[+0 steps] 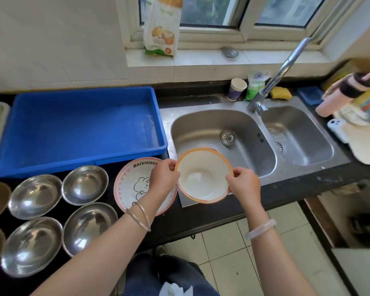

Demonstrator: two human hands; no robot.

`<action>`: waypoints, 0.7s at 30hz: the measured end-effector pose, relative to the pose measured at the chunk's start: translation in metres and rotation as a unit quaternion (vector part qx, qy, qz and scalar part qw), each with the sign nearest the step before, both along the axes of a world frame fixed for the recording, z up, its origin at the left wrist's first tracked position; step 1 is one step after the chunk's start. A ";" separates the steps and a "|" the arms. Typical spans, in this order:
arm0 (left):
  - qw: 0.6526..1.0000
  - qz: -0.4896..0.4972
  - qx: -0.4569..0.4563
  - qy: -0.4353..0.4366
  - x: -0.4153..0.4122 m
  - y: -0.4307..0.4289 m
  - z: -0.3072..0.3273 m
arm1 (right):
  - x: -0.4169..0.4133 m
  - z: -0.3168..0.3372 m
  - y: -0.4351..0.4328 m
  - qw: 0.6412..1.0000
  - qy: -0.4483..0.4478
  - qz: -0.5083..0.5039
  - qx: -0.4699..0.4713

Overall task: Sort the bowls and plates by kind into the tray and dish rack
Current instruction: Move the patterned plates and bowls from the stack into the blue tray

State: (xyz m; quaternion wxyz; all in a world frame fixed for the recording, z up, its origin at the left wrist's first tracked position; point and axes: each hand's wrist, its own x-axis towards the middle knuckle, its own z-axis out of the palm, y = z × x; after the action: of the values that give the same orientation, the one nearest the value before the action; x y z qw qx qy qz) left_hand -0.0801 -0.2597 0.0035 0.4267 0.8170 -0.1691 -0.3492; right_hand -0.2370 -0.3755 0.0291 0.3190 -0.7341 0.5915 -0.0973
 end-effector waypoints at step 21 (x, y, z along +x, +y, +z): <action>0.998 -0.045 0.031 -0.016 -0.021 -0.006 -0.043 | -0.029 -0.057 0.003 0.996 -0.026 -0.055 0.071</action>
State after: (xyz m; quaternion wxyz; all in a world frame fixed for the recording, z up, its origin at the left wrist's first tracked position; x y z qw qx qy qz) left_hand -0.1013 -0.2657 -0.0392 0.3824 0.8266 -0.2018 -0.3602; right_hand -0.2665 -0.3720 -0.0279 0.3799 -0.6732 0.6277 -0.0917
